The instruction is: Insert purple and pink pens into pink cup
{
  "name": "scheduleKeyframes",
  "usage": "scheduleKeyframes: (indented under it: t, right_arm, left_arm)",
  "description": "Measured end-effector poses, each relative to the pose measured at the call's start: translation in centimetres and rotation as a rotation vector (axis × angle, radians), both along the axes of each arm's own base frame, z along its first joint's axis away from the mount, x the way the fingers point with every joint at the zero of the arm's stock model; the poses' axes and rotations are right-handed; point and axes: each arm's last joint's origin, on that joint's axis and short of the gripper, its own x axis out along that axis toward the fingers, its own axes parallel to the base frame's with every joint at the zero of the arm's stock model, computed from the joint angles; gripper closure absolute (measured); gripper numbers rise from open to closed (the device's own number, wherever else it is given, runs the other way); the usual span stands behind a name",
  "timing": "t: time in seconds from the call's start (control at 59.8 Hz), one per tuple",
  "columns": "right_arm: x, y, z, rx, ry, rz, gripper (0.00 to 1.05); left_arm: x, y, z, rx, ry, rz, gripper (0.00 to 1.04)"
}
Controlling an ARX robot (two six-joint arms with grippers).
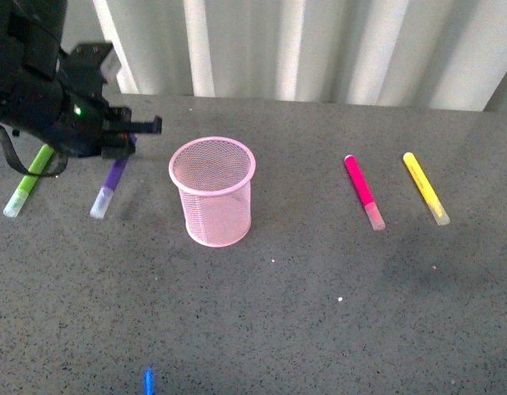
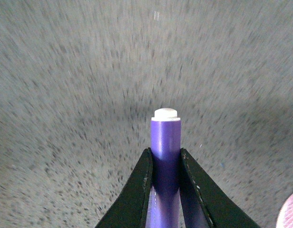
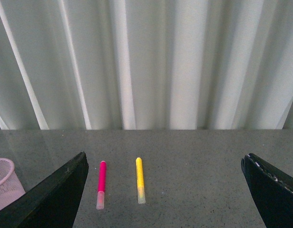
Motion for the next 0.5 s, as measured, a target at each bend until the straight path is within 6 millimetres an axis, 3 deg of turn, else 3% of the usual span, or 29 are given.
scheduleKeyframes:
  t: [0.15, 0.267, 0.368, 0.502]
  right_arm:
    - [0.0, 0.0, 0.0, 0.0, 0.0, 0.0, 0.07]
    - [0.0, 0.0, 0.0, 0.0, 0.0, 0.0, 0.07]
    - [0.0, 0.0, 0.0, 0.0, 0.0, 0.0, 0.07]
    - [0.0, 0.0, 0.0, 0.0, 0.0, 0.0, 0.07]
  left_arm:
    - [-1.6, 0.0, 5.6, -0.062, -0.348, 0.061, 0.92]
    - [-3.9, -0.5, 8.5, -0.19, -0.524, 0.089, 0.92]
    - [-6.4, -1.7, 9.2, -0.277, -0.628, 0.066, 0.92]
    - [-9.9, -5.1, 7.8, -0.316, -0.716, -0.003, 0.92]
